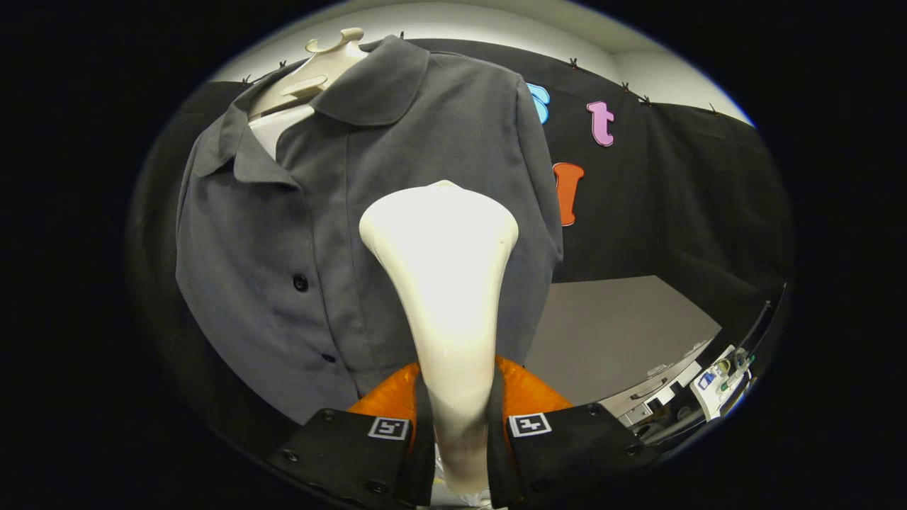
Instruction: Iron the clothes twice with a garment steamer, once on the left side and once on the right side.
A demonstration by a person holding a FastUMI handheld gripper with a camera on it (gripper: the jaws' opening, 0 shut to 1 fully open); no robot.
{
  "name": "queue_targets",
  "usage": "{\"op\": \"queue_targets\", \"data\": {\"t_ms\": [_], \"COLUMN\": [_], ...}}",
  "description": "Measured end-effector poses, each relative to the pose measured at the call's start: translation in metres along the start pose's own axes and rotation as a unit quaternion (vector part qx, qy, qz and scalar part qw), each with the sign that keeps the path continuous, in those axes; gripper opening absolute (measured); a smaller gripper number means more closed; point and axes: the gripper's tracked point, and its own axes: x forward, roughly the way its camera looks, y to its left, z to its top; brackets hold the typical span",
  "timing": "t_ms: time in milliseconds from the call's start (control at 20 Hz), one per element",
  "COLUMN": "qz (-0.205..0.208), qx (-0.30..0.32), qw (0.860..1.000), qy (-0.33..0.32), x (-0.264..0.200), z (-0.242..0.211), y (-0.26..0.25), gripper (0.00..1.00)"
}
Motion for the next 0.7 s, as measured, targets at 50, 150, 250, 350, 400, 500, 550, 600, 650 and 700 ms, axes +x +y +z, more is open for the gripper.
{"op": "queue_targets", "data": {"t_ms": [50, 150, 250, 350, 400, 500, 550, 600, 650, 700], "qz": [0.000, 0.001, 0.001, 0.001, 0.001, 0.001, 0.001, 0.001, 0.002, 0.002], "qx": [0.000, 0.000, 0.001, 0.000, -0.001, -0.002, -0.003, -0.003, -0.003, -0.004], "qw": [1.000, 1.000, 0.999, 0.999, 0.999, 0.998, 0.998, 0.997, 0.996, 0.996], "qy": [0.006, 0.019, 0.032, 0.044, 0.050, 0.063, 0.069, 0.076, 0.084, 0.090], "x": [0.001, 0.006, 0.012, 0.017, 0.018, 0.022, 0.024, 0.028, 0.031, 0.031], "z": [-0.007, -0.022, -0.036, -0.049, -0.057, -0.072, -0.079, -0.087, -0.096, -0.102], "y": [-0.001, -0.002, 0.000, 0.001, 0.001, 0.000, 0.000, 0.000, 0.000, 0.004], "gripper": [0.37, 0.37, 0.37, 0.37, 0.37, 0.37, 0.37, 0.37, 0.37, 0.37]}}
